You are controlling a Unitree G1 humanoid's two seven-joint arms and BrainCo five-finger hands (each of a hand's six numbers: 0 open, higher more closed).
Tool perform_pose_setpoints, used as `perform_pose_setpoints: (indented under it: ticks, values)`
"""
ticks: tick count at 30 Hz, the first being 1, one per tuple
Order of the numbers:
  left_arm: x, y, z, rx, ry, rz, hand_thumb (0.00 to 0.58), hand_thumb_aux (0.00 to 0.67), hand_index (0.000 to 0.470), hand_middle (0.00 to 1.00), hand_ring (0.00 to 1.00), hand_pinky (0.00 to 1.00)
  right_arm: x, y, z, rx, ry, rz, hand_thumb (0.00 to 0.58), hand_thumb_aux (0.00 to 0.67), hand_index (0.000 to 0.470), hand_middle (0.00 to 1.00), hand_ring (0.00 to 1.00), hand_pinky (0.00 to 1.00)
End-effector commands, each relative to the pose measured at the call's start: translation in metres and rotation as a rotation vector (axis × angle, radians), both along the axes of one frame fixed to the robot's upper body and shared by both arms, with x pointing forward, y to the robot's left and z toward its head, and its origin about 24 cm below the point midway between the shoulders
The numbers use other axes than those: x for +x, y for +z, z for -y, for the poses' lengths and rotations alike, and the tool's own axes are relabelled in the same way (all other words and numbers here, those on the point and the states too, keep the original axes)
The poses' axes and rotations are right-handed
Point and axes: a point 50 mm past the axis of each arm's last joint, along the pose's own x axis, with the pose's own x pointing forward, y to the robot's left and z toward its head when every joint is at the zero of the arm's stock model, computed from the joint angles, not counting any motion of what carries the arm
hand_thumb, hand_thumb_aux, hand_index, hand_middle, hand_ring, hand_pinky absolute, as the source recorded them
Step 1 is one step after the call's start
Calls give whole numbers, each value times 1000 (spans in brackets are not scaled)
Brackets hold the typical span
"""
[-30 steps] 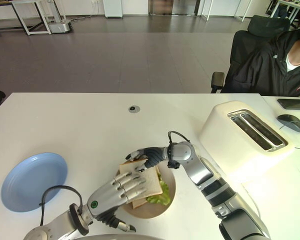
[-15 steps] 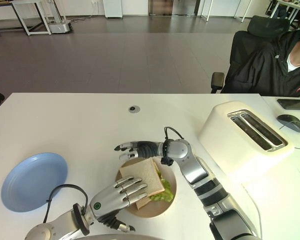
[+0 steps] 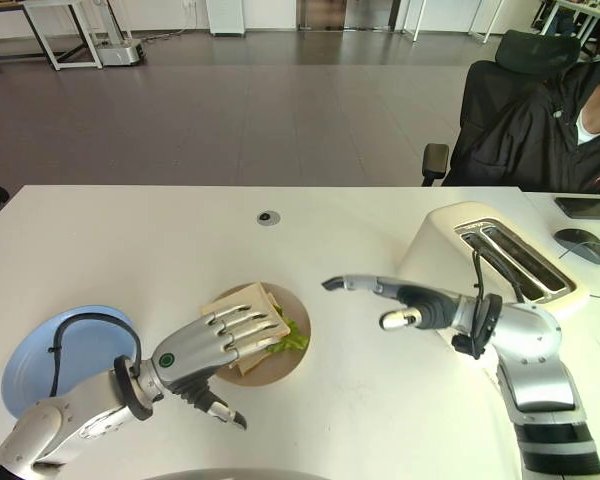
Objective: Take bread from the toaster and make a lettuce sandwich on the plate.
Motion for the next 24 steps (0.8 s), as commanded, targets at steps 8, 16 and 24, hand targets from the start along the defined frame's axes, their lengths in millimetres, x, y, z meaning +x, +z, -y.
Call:
perform_pose_setpoints:
  ticks: [8,16,24]
  values:
    - [-34,-53,-88,278,268,-453,580,670,470,1000,1000,1000,-37,-65,-35,-248,139,-5,580,670,470,1000,1000,1000]
    - [-5,-90,-53,317,162,-421,580,670,470,1000,1000,1000,-36,-127,-62,-313,101,-10,580,670,470,1000,1000,1000]
    - [90,-107,-12,351,251,-203,580,670,470,1000,1000,1000,27,-159,-51,-328,-255,-5,580,670,470,1000,1000,1000]
